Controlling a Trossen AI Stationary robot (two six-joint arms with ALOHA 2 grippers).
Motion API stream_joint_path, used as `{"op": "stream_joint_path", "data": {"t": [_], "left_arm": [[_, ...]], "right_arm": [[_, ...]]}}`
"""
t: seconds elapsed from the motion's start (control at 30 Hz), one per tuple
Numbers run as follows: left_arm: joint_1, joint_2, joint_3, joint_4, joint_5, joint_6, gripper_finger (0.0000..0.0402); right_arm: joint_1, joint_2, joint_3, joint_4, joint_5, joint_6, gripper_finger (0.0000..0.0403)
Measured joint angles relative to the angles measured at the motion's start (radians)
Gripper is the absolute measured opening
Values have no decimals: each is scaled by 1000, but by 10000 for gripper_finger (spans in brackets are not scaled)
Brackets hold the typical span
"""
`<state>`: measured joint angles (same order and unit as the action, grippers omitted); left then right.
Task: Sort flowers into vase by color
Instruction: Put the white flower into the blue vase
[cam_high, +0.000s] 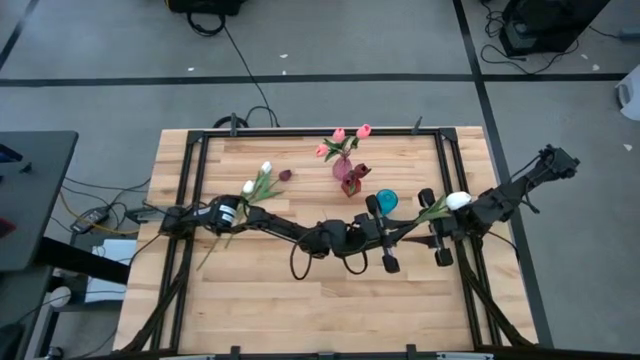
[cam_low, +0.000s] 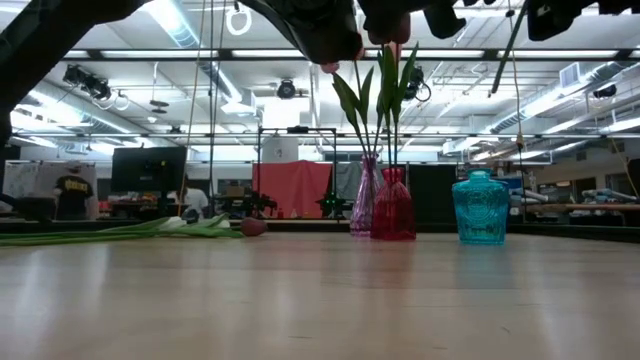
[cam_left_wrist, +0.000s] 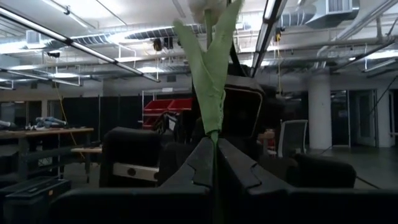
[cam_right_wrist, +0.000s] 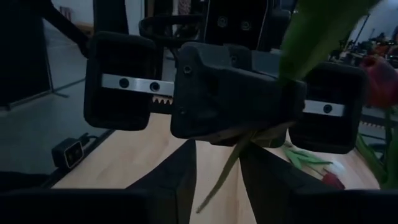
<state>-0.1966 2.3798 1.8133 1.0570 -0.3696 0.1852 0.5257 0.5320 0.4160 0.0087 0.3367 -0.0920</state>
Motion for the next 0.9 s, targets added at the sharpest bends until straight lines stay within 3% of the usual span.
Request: {"op": "stream_joint_path", "data": {"t": [0.2, 0.43, 0.57, 0.67, 0.9], "left_arm": [[3, 0, 0, -1, -3, 17, 15], [1, -2, 0, -36, -2, 17, 15], [-5, -2, 0, -45, -26, 17, 21], [-25, -2, -1, -51, -130, 85, 49], [-83, -6, -2, -43, -489, 205, 147]], "right_arm": [[-33, 7, 0, -1, 3, -17, 109], [-64, 39, 0, 7, -2, -36, 18], [-74, 41, 0, -14, 25, -33, 16], [-78, 27, 1, -61, 75, -8, 13], [-78, 3, 1, -87, 111, 11, 7]]}}
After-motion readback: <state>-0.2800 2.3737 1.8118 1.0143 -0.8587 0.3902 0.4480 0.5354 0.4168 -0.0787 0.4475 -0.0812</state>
